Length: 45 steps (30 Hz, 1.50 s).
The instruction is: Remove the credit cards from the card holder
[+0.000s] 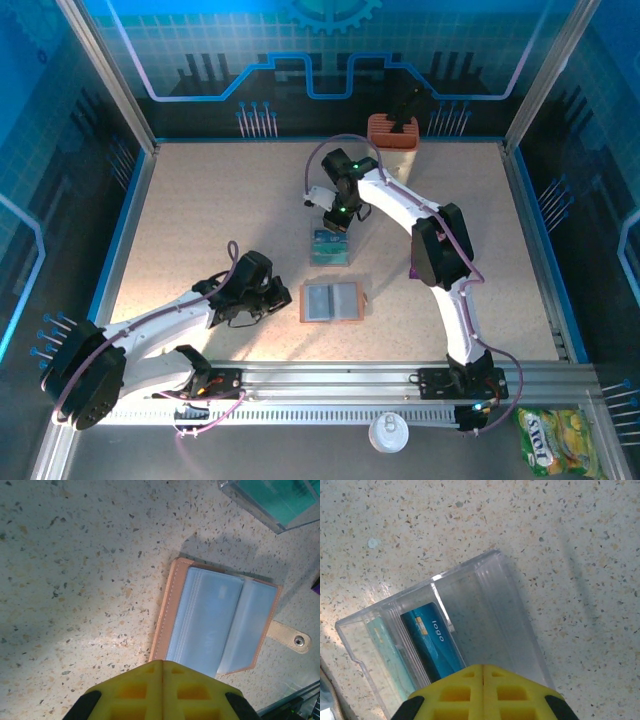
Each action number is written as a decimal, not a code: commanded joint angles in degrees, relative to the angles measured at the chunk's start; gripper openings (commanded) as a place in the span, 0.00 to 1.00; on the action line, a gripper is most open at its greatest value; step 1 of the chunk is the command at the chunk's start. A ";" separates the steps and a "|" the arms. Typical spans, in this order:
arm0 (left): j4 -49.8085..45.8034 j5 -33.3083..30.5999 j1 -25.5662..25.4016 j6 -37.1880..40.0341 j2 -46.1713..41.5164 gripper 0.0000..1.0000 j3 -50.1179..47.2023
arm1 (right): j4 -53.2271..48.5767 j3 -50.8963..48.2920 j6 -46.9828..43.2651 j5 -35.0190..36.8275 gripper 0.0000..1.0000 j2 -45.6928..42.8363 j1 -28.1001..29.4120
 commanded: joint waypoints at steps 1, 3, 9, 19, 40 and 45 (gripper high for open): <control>0.63 0.95 0.48 -0.71 -0.11 0.07 -0.65 | 0.14 -0.18 0.75 -0.15 0.00 -1.63 0.78; 1.01 1.14 0.46 -0.76 0.15 0.07 -0.63 | 0.22 -0.25 1.17 0.09 0.00 -2.68 0.75; 3.08 2.22 0.44 -0.45 2.27 0.07 -0.34 | 2.17 -3.96 5.59 -1.21 0.00 -7.44 1.28; 7.31 4.64 0.34 -0.19 7.83 0.06 1.04 | 15.88 -21.86 25.05 -5.16 0.04 -20.93 5.21; 10.16 5.85 -1.28 -0.57 12.77 0.03 1.65 | 39.93 -53.20 64.97 -12.86 0.13 -35.04 11.95; 10.77 5.65 -2.23 -1.10 13.73 0.02 1.78 | 41.79 -55.76 66.98 -12.89 0.13 -35.10 13.91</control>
